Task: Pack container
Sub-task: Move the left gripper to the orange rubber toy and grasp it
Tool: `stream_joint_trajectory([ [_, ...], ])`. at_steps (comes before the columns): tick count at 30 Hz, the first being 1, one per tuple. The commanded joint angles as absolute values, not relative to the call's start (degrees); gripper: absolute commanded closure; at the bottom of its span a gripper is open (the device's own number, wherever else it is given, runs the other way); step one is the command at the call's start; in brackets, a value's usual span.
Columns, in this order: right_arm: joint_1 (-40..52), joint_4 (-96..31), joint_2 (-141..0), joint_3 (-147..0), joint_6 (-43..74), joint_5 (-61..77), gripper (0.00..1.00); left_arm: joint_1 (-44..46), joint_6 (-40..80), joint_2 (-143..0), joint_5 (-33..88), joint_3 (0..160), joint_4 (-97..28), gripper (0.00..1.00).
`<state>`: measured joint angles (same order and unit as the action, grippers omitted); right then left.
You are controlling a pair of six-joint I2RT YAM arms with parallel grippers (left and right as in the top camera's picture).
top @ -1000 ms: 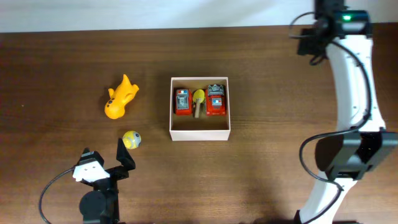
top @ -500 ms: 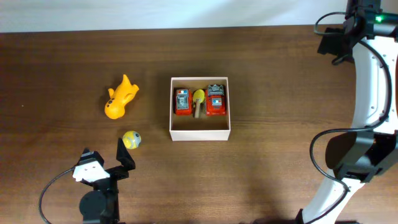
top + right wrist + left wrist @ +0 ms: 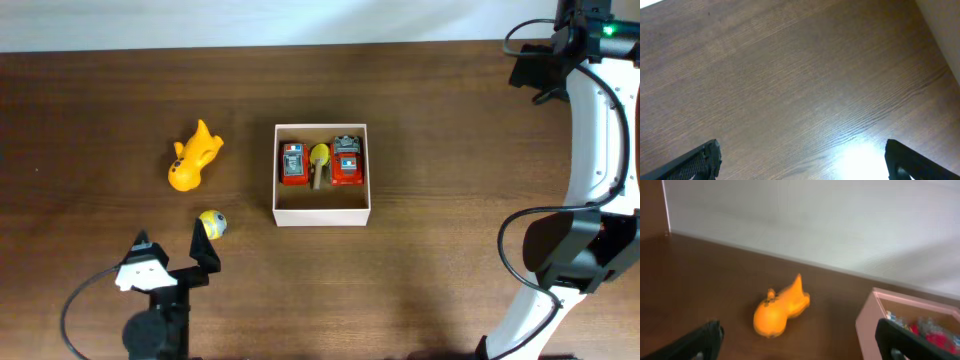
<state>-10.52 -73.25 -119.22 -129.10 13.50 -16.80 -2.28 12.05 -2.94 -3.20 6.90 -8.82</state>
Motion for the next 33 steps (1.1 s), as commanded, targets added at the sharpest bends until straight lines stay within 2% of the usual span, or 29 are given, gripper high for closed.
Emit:
stream_joint_trajectory([
  [1, -10.6, -73.1, -118.8, -128.8, 14.0, -16.7, 0.01, -2.5, 5.5, -9.1, -2.3, 18.7, -15.0, 0.01],
  [6, -10.6, -73.1, -118.8, -128.8, 14.0, -16.7, 0.01, -2.5, 0.5, -28.6, -4.5, 41.0, -29.8, 0.01],
  [11, -10.6, -73.1, -118.8, -128.8, 14.0, -16.7, 0.01, -2.5, 0.6, -50.9, -4.1, 62.2, -44.9, 0.01],
  [17, -10.6, -73.1, -118.8, -128.8, 14.0, -16.7, 0.01, -2.5, 0.6, -71.1, 5.3, 78.5, -58.7, 0.01],
  [21, -10.6, -73.1, -118.8, -128.8, 14.0, -16.7, 0.01, -2.5, 0.6, -78.2, 14.3, 80.0, -61.0, 0.01],
  [25, -10.6, -73.1, -118.8, -128.8, 14.0, -16.7, 0.01, -2.5, 0.2, -82.8, 14.5, 80.0, -62.2, 0.01],
  [28, -10.6, -73.1, -118.8, -128.8, 14.0, -16.7, 0.01, -2.5, -1.0, -84.8, 10.1, 80.0, -60.9, 0.01],
  [33, -10.6, -73.1, -118.8, -128.8, 14.0, -16.7, 0.01, -2.5, -13.3, -88.5, 0.6, 80.0, -55.0, 0.01],
])
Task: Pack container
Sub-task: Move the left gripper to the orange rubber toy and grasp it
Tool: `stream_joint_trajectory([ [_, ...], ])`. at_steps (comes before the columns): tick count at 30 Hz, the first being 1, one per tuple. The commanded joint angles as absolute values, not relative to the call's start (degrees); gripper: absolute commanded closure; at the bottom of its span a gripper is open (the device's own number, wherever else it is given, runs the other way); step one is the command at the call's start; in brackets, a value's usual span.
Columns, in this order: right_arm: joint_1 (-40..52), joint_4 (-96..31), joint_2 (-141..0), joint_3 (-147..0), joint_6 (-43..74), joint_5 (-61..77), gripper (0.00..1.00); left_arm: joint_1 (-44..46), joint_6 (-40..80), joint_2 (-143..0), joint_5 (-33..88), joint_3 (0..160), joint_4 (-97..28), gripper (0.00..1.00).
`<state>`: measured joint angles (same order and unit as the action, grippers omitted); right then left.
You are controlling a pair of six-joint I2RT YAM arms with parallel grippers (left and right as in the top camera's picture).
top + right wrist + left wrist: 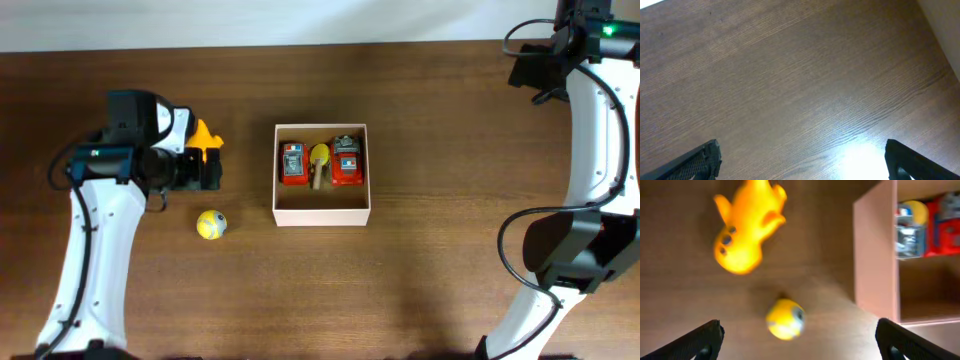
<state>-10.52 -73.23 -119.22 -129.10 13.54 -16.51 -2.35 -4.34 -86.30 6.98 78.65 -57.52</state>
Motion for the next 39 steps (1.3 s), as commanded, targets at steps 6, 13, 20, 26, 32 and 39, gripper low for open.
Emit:
stream_joint_trajectory([
  [6, -10.6, -73.1, -118.8, -128.8, 14.0, -16.6, 0.01, -2.6, -24.9, -95.8, -3.0, 80.0, -44.7, 0.01],
  [13, -10.6, -73.1, -118.8, -128.8, 14.0, -16.7, 0.01, -2.6, -32.9, -104.4, -2.8, 80.0, -38.8, 0.01],
  [20, -10.6, -73.1, -118.8, -128.8, 14.0, -16.7, 0.01, -2.6, -32.9, -109.9, -2.8, 80.0, -33.4, 0.01],
  [26, -10.6, -73.1, -118.8, -128.8, 14.0, -16.7, 0.01, -2.8, -32.9, -114.7, -2.8, 80.0, -32.7, 0.01],
  [32, -10.6, -73.1, -118.8, -128.8, 14.0, -16.7, 0.01, -2.8, -32.9, -117.7, -2.8, 80.0, -32.6, 0.21],
  [39, -10.6, -73.1, -118.8, -128.8, 14.0, -16.7, 0.01, -2.8, -32.8, -117.7, -2.8, 80.0, -32.5, 0.59],
])
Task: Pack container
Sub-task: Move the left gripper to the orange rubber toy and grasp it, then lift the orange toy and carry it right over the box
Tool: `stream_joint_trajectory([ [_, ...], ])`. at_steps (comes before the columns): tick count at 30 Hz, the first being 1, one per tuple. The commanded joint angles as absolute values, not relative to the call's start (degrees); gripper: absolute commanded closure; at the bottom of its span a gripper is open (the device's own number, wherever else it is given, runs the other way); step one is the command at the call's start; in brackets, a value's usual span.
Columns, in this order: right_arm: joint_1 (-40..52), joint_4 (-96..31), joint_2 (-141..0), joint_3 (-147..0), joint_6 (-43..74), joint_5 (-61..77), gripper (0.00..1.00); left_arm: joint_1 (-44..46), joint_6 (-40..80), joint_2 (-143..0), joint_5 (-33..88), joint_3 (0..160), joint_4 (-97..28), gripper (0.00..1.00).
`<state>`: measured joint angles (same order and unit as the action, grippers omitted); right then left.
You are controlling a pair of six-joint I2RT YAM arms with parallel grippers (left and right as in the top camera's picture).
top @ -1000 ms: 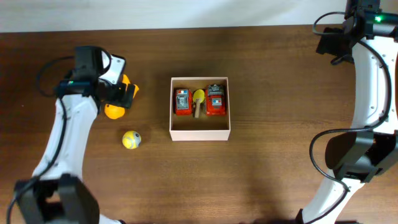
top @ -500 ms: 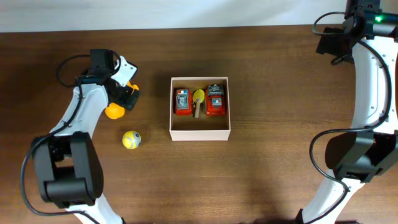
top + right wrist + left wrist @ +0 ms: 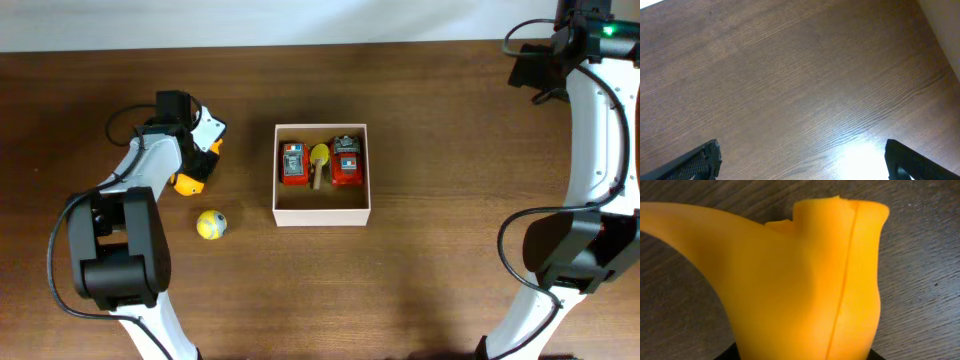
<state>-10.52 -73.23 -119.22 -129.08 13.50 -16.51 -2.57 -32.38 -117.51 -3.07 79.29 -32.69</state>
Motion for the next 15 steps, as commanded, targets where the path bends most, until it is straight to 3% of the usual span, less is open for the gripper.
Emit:
stream_joint_trajectory([
  [1, -10.6, -73.1, -118.8, -128.8, 14.0, -16.6, 0.01, -2.8, -32.8, -117.6, -2.8, 80.0, -32.5, 0.59],
  [15, -10.6, -73.1, -118.8, -128.8, 14.0, -16.7, 0.01, -0.1, -29.8, -114.6, -2.9, 87.0, -34.3, 0.63],
])
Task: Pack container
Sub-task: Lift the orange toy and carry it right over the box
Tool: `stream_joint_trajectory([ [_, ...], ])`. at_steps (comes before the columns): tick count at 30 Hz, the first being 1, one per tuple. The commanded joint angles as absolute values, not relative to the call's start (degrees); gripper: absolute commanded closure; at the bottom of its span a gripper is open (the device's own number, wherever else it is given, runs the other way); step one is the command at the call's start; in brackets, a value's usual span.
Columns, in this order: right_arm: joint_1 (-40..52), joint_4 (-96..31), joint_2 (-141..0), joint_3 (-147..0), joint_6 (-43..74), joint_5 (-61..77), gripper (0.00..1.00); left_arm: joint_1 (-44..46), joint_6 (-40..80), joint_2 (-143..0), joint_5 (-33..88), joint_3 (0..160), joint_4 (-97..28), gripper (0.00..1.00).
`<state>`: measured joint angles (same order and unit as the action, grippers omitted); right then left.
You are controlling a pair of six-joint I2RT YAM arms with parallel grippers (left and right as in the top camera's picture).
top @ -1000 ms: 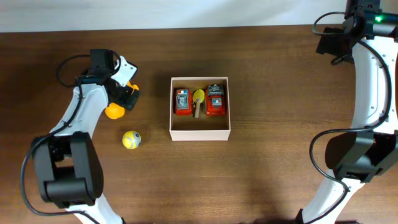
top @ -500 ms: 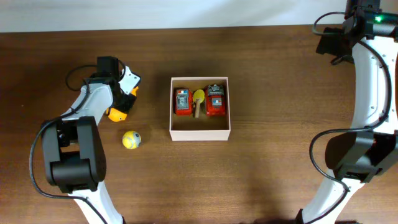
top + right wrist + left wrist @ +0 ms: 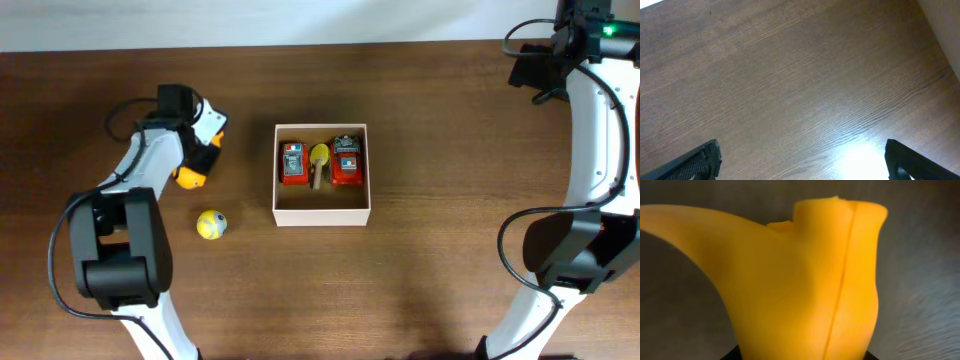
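Note:
My left gripper (image 3: 203, 148) is shut on the tail end of an orange rubber toy animal (image 3: 190, 176), left of the white box (image 3: 322, 213). In the left wrist view the orange toy (image 3: 805, 280) fills the frame, and only dark bits of the fingers show below it. The table behind it is blurred. The box holds two red toy cars (image 3: 292, 164) with a yellow-headed stick between them. A small yellow ball (image 3: 210, 224) lies on the table to the front left of the box. My right gripper (image 3: 800, 162) hangs open over bare wood at the far right.
The brown wooden table (image 3: 450, 230) runs up to a white wall along the far edge. The front half of the box is bare. The right arm (image 3: 600, 150) stands along the right side.
My left gripper, still shut on the orange toy, has shifted slightly toward the far right with it. The wood grain behind the toy has gone blurred. The right arm has not moved.
My left gripper stood open near the front edge, beside the yellow ball. Then it was open over the orange toy and the ball. Then it was shut on the toy's tail on the table, and now it has shifted a little with the toy.

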<state>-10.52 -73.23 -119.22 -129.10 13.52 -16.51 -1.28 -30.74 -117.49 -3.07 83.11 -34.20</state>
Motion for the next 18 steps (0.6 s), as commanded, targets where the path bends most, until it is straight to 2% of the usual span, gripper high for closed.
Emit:
stream_joint_trajectory([
  [1, -10.6, -73.1, -118.8, -128.8, 14.0, -16.7, 0.01, 0.3, -29.8, -113.8, -2.9, 88.2, -34.5, 0.63],
  [10, -10.6, -73.1, -118.8, -128.8, 14.0, -16.7, 0.01, 5.1, -29.9, -106.3, -2.7, 95.9, -34.7, 0.62],
  [18, -10.6, -73.1, -118.8, -128.8, 14.0, -16.7, 0.01, 13.2, -31.8, -98.0, 3.3, 96.8, -36.4, 0.62],
])
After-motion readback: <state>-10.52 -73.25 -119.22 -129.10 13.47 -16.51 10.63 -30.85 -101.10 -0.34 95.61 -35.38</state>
